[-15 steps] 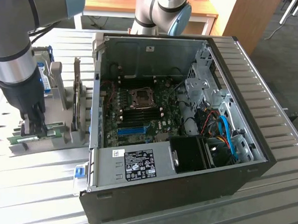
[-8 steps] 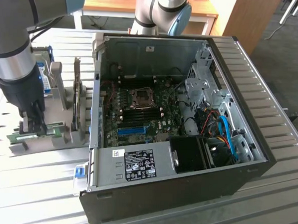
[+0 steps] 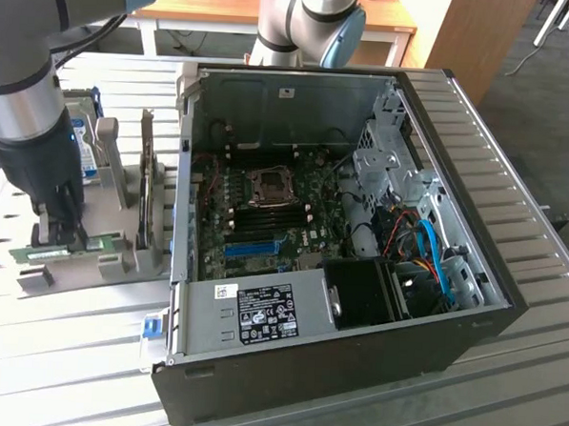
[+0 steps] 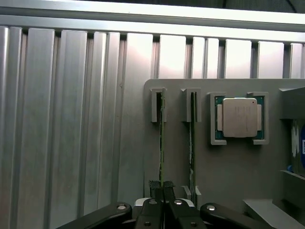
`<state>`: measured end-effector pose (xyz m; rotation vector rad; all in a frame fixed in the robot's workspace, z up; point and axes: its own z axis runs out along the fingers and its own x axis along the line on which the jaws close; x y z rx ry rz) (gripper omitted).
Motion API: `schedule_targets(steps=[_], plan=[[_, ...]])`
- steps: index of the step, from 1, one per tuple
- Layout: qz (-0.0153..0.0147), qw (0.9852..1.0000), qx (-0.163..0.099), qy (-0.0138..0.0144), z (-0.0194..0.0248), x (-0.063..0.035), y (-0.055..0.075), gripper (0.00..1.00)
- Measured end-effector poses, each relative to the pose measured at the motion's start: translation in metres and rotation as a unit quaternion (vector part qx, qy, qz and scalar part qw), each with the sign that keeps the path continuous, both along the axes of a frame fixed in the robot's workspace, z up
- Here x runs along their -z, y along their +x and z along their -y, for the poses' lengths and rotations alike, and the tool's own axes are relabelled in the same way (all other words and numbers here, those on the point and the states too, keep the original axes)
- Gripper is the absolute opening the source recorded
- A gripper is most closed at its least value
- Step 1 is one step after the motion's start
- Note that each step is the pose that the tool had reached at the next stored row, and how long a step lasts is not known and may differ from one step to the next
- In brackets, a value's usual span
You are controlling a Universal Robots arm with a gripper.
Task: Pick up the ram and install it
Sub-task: 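Pick up the ram and move it above insertion slot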
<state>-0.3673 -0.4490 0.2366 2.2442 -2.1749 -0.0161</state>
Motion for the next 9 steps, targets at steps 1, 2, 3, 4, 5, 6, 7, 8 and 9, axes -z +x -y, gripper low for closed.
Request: schedule_targets(steps=[1, 2, 3, 4, 5, 6, 7, 8, 9], plan=[[0.0000, 1.0000, 0.001, 0.0000, 0.0000, -0.0019, 0.000, 0.12], [0.0000, 1.0000, 0.002, 0.0000, 0.0000, -0.0040, 0.000, 0.12], [0.0000, 1.0000, 0.003, 0.0000, 0.0000, -0.0061, 0.000, 0.12], [0.0000, 1.0000, 0.004, 0.0000, 0.0000, -0.0083, 0.000, 0.12], [0.0000, 1.0000, 0.005, 0.0000, 0.0000, -0.0103, 0.000, 0.12], [-0.0001, 1.0000, 0.006, 0.0000, 0.0000, -0.0124, 0.000, 0.12], [0.0000, 1.0000, 0.007, 0.0000, 0.0000, -0.0144, 0.000, 0.12], [-0.0001, 1.0000, 0.008, 0.0000, 0.0000, -0.0167, 0.000, 0.12], [0.0000, 1.0000, 0.008, 0.0000, 0.0000, -0.0189, 0.000, 0.12]])
